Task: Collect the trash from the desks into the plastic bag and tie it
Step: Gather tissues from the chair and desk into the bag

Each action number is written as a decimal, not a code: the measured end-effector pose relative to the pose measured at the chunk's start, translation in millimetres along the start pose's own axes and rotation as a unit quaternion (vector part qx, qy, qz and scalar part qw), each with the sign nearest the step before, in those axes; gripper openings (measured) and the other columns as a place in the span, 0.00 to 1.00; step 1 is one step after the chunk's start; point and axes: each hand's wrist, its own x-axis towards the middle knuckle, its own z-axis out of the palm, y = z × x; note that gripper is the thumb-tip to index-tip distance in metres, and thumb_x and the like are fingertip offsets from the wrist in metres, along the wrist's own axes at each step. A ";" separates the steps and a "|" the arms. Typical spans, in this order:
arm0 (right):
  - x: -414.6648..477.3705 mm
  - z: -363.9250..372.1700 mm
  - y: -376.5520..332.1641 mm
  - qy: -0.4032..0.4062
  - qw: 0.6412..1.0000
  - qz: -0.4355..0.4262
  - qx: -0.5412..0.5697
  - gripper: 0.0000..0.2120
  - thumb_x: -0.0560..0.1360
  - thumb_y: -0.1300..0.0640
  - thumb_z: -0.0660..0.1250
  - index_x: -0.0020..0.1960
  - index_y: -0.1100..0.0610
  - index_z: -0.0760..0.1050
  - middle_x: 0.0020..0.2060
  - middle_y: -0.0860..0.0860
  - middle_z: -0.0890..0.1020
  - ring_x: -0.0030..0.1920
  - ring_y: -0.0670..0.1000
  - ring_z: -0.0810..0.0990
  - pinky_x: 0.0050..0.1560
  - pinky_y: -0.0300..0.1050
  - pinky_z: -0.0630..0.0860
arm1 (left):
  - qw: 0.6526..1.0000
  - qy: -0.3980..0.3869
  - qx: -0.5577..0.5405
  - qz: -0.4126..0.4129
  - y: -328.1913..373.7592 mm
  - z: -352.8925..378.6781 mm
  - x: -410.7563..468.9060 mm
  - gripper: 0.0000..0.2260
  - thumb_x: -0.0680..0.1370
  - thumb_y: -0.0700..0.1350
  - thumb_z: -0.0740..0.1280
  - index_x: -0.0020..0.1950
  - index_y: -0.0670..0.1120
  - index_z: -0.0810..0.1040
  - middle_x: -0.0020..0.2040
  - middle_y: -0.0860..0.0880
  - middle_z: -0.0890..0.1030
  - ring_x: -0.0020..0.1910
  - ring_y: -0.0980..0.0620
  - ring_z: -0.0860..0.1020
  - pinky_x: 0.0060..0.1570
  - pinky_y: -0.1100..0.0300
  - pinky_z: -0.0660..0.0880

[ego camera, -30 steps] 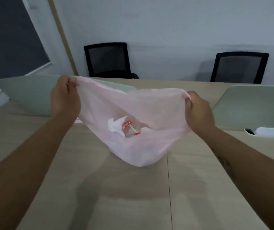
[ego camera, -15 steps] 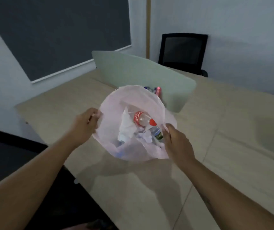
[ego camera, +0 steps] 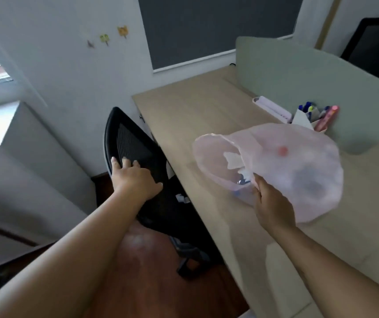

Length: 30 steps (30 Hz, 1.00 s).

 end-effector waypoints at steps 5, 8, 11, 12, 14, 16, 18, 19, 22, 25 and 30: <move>1.3 29.6 -31.0 -0.016 0.999 0.012 -0.032 0.20 0.82 0.50 0.52 0.74 0.47 0.63 0.60 0.55 0.79 0.54 0.60 0.79 0.48 0.50 0.72 | 0.999 -0.004 0.044 0.016 -28.7 12.5 12.3 0.30 0.75 0.67 0.53 0.74 0.56 0.68 0.80 0.47 0.56 0.77 0.38 0.47 0.71 0.33 0.40; -3.5 46.1 -42.6 -0.025 0.998 0.027 -0.040 0.21 0.82 0.51 0.52 0.74 0.46 0.62 0.60 0.54 0.79 0.54 0.60 0.79 0.46 0.49 0.71 | 0.997 0.013 0.070 0.019 -57.4 23.7 23.9 0.30 0.74 0.68 0.55 0.74 0.58 0.68 0.80 0.47 0.55 0.77 0.37 0.46 0.68 0.30 0.37; -7.1 63.1 -52.4 -0.035 0.997 0.050 -0.053 0.21 0.81 0.51 0.52 0.74 0.45 0.61 0.58 0.55 0.77 0.51 0.61 0.79 0.45 0.49 0.72 | 0.995 0.028 0.092 0.039 -89.7 36.0 39.8 0.30 0.74 0.69 0.57 0.73 0.61 0.66 0.80 0.47 0.53 0.77 0.37 0.45 0.66 0.26 0.41; -8.2 69.4 -55.8 -0.040 0.996 0.056 -0.060 0.21 0.81 0.50 0.52 0.74 0.44 0.61 0.57 0.55 0.76 0.49 0.61 0.79 0.43 0.49 0.72 | 0.993 0.034 0.099 0.050 -100.5 40.2 45.8 0.29 0.74 0.70 0.57 0.73 0.61 0.66 0.80 0.47 0.53 0.77 0.37 0.45 0.66 0.26 0.42; -9.2 82.6 -61.9 -0.045 0.995 0.062 -0.071 0.21 0.81 0.50 0.52 0.74 0.44 0.61 0.54 0.55 0.74 0.46 0.61 0.78 0.41 0.50 0.73 | 0.989 0.051 0.118 0.069 -123.0 49.2 58.0 0.30 0.73 0.71 0.56 0.73 0.63 0.66 0.80 0.48 0.54 0.77 0.38 0.46 0.65 0.26 0.42; -8.7 95.2 -64.7 -0.049 0.993 0.067 -0.080 0.22 0.80 0.51 0.54 0.74 0.46 0.62 0.51 0.55 0.72 0.45 0.61 0.76 0.40 0.50 0.74 | 0.985 0.071 0.135 0.083 -145.1 58.5 69.4 0.31 0.72 0.72 0.55 0.73 0.64 0.64 0.80 0.49 0.53 0.77 0.39 0.46 0.66 0.26 0.43; -9.2 107.0 -62.7 -0.064 0.989 0.077 -0.110 0.22 0.80 0.52 0.56 0.74 0.47 0.63 0.50 0.56 0.70 0.46 0.61 0.75 0.42 0.51 0.73 | 0.979 0.087 0.156 0.097 -165.4 66.6 80.0 0.32 0.71 0.73 0.53 0.74 0.65 0.61 0.80 0.51 0.52 0.77 0.40 0.46 0.66 0.27 0.44; -10.6 112.4 -60.4 -0.073 0.985 0.083 -0.131 0.22 0.80 0.52 0.56 0.74 0.47 0.63 0.51 0.57 0.70 0.47 0.61 0.74 0.43 0.51 0.72 | 0.976 0.090 0.167 0.103 -174.8 70.2 84.7 0.33 0.71 0.74 0.52 0.75 0.65 0.59 0.80 0.51 0.51 0.77 0.40 0.45 0.66 0.28 0.44; -19.3 124.8 -55.8 -0.089 0.976 0.092 -0.177 0.20 0.78 0.51 0.58 0.70 0.48 0.66 0.52 0.57 0.70 0.50 0.61 0.71 0.46 0.53 0.71 | 0.974 0.080 0.186 0.104 -199.1 78.9 97.0 0.35 0.70 0.75 0.51 0.76 0.66 0.55 0.81 0.52 0.47 0.77 0.41 0.43 0.67 0.28 0.45; -26.9 133.3 -55.5 -0.071 0.970 0.079 -0.221 0.19 0.74 0.49 0.63 0.65 0.49 0.71 0.51 0.56 0.72 0.50 0.60 0.71 0.47 0.53 0.71 | 0.978 0.061 0.175 0.096 -210.6 93.5 102.8 0.36 0.70 0.76 0.49 0.77 0.66 0.52 0.81 0.50 0.44 0.77 0.41 0.42 0.68 0.31 0.42; -41.0 148.5 -49.4 -0.054 0.966 0.046 -0.248 0.24 0.74 0.46 0.61 0.68 0.52 0.71 0.59 0.58 0.74 0.58 0.62 0.70 0.58 0.56 0.67 | 0.979 0.046 -0.096 0.176 -135.4 174.3 37.6 0.44 0.66 0.79 0.45 0.79 0.61 0.47 0.81 0.49 0.45 0.78 0.42 0.45 0.72 0.38 0.47</move>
